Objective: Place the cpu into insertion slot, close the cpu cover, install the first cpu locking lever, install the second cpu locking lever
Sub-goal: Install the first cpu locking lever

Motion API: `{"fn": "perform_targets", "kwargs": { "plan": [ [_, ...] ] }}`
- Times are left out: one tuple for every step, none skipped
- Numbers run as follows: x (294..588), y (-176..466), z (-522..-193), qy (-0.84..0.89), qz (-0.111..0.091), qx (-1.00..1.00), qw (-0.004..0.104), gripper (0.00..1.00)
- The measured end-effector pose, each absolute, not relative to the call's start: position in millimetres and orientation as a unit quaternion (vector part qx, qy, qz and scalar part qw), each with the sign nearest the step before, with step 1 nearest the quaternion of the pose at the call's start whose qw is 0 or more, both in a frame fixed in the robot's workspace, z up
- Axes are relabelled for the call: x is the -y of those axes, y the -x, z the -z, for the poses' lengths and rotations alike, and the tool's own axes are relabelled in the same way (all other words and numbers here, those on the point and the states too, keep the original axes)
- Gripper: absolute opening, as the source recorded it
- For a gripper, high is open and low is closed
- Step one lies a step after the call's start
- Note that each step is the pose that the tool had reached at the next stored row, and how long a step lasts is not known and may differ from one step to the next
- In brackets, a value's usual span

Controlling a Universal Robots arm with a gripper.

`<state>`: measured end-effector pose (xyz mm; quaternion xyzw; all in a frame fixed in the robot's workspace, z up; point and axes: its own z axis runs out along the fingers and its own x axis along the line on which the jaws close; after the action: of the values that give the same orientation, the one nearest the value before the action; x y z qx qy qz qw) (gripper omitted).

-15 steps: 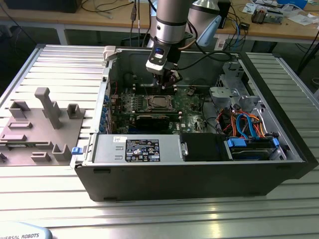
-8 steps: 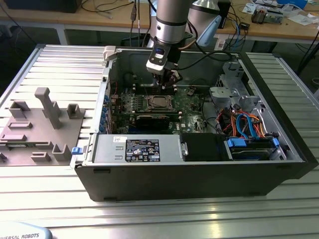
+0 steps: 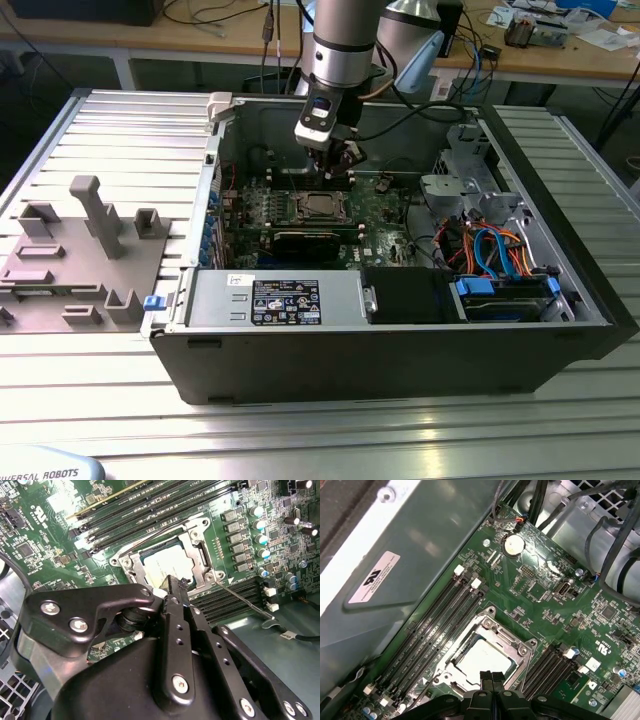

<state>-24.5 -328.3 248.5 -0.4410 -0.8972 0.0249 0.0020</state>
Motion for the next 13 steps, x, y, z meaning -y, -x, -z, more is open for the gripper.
{"fn": "perform_targets", "kwargs": {
  "plan": [
    [328.3,24.5,-248.4,0.44,-0.025,0.898,0.002,0.11],
    [328.3,24.5,-248.5,0.44,-0.025,0.898,0.002,0.11],
    [328.3,24.5,-248.4,0.439,-0.025,0.898,0.002,0.11],
    [328.3,24.5,-248.5,0.438,-0.025,0.899,0.002,0.11],
    [328.3,24.5,-248.5,0.437,-0.025,0.899,0.002,0.11],
    [328.3,24.5,-248.5,0.436,-0.025,0.9,0.002,0.11],
    [328.3,24.5,-248.5,0.435,-0.025,0.9,0.002,0.11],
    [328.3,24.5,-248.5,0.433,-0.025,0.901,0.002,0.11],
    [328.3,24.5,-248.5,0.432,-0.025,0.902,0.002,0.11],
    [328.3,24.5,-248.5,0.431,-0.025,0.902,0.002,0.11],
    [328.3,24.5,-248.5,0.43,-0.025,0.903,0.002,0.11],
    [328.3,24.5,-248.5,0.429,-0.025,0.903,0.002,0.11],
    [328.3,24.5,-248.5,0.428,-0.025,0.903,0.002,0.11]
  ]
}}
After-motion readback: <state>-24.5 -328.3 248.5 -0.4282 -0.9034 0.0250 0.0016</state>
